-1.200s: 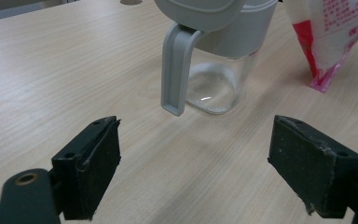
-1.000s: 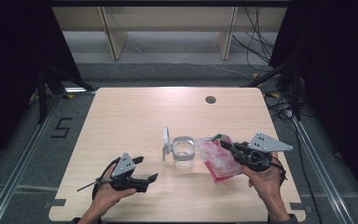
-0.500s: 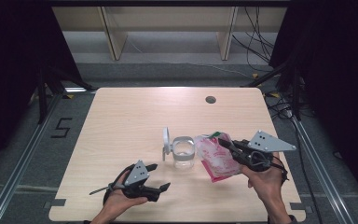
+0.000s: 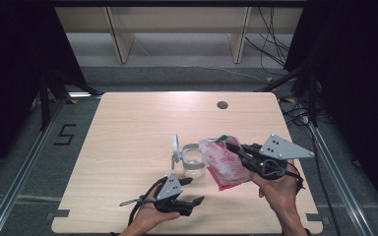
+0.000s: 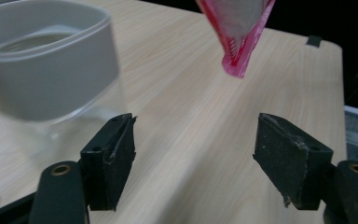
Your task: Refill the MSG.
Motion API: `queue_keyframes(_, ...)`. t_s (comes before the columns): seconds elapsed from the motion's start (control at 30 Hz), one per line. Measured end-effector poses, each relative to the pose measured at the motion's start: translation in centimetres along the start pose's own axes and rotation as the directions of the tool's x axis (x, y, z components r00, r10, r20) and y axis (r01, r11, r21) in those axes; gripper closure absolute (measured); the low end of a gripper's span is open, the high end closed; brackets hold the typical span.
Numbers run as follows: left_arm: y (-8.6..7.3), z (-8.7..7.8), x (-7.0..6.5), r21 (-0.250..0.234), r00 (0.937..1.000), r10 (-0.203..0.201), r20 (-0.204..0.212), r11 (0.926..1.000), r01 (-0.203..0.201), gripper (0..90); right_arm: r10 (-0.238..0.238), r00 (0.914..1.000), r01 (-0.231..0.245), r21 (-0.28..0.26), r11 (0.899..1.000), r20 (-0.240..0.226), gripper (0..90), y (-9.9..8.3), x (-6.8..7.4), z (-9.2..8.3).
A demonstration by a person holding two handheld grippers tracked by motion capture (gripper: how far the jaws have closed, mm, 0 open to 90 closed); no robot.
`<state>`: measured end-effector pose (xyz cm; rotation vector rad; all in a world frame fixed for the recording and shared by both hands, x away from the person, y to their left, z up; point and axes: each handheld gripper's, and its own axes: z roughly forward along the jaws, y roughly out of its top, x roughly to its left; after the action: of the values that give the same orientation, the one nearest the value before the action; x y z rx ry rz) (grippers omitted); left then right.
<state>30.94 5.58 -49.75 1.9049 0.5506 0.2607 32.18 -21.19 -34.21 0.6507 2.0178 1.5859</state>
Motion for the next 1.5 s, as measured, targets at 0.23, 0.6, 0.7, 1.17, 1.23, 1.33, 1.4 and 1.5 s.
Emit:
queue_keyframes(0.23,0.9,2.5,-1.4,-0.010,0.9995,0.012,0.030,0.9999,-0.012,28.4,0.028,0.9990,-0.028,-0.001,1.000,-0.035,90.0,0.6,1.1,0.7)
queue_keyframes(0.6,1.2,3.2,-1.7,-0.021,0.9991,0.043,-0.002,0.9988,-0.043,46.9,0.020,0.9984,-0.019,0.018,1.000,-0.053,90.0,0.5,1.7,1.5)
queue_keyframes(0.7,1.1,3.7,-1.8,-0.027,0.9987,0.051,-0.001,0.9984,-0.051,52.6,0.019,0.9983,-0.018,0.014,1.000,-0.055,90.0,0.5,1.8,1.7)
queue_keyframes(1.17,1.3,4.1,-2.7,-0.058,0.9993,0.035,-0.015,0.9977,-0.035,80.4,-0.003,1.0000,0.003,0.046,0.999,0.003,90.0,0.4,1.2,2.3)
queue_keyframes(1.23,1.4,4.5,-2.9,-0.058,0.9992,0.030,-0.026,0.9978,-0.031,80.9,0.010,0.9997,-0.011,0.051,0.999,0.023,90.0,0.4,0.8,2.5)
queue_keyframes(1.33,1.7,5.0,-2.8,-0.025,0.9979,0.057,-0.032,0.9980,-0.058,81.1,0.019,0.9994,-0.021,0.069,0.997,0.027,90.0,0.4,0.4,2.8)
queue_keyframes(1.4,2.0,5.4,-2.8,-0.021,0.9983,0.049,-0.033,0.9986,-0.049,81.4,0.023,0.9989,-0.026,0.079,0.997,0.040,90.0,0.5,0.0,3.2)
queue_keyframes(1.5,2.4,5.9,-2.8,-0.015,0.9987,0.035,-0.036,0.9992,-0.036,81.5,0.023,0.9983,-0.028,0.082,0.996,0.053,90.0,0.7,-0.2,3.4)
